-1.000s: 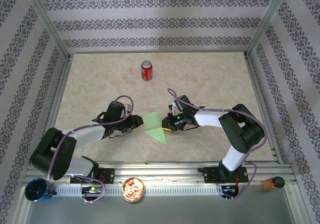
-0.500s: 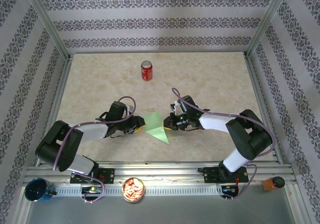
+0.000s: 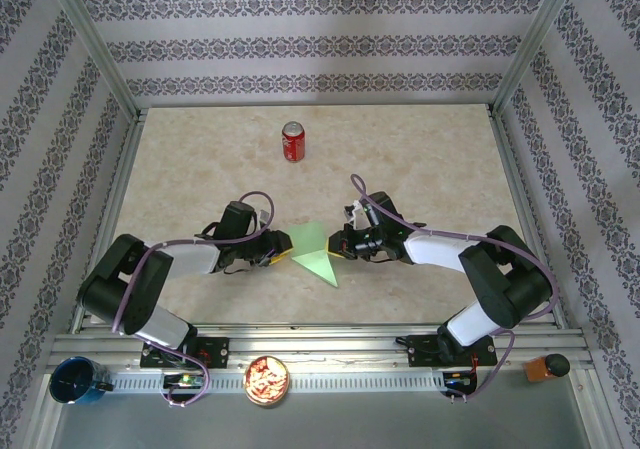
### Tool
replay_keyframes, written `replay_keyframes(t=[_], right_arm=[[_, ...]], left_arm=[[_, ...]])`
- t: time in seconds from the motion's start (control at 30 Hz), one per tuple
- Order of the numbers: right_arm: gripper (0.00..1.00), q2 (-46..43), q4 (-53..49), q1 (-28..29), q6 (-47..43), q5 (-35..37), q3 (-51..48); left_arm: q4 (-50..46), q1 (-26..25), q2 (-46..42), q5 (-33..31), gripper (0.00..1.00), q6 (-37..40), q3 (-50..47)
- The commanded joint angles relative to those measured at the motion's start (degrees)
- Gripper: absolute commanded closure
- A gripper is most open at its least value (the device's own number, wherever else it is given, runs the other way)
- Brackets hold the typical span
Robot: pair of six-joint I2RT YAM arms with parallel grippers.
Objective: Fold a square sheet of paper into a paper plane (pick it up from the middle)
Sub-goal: Fourth fold the wing at the center of the table.
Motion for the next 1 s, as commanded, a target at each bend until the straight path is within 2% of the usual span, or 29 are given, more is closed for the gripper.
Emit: replay_keyframes(t=[0.0, 0.53, 0.77, 0.97], right_arm=[[1.00, -1.1, 2.0, -0.5, 0.7, -0.9, -1.1], [1.00, -1.2, 6.5, -0.5, 2.6, -1.9, -2.9], [1.00, -1.7, 7.8, -0.7, 3.4, -2.0, -3.4], [1.00, -1.9, 9.5, -0.9, 4.1, -2.7, -3.9]], left_arm=[[4.2, 0.8, 1.4, 1.5, 0.62, -1.3, 1.3], [7.0, 0.8, 4.2, 2.1, 0.64, -2.8, 1.8], [5.2, 0.8, 4.2, 0.9, 0.64, -2.8, 2.0], [4.6, 0.8, 2.7, -0.9, 0.59, -2.9, 1.1]])
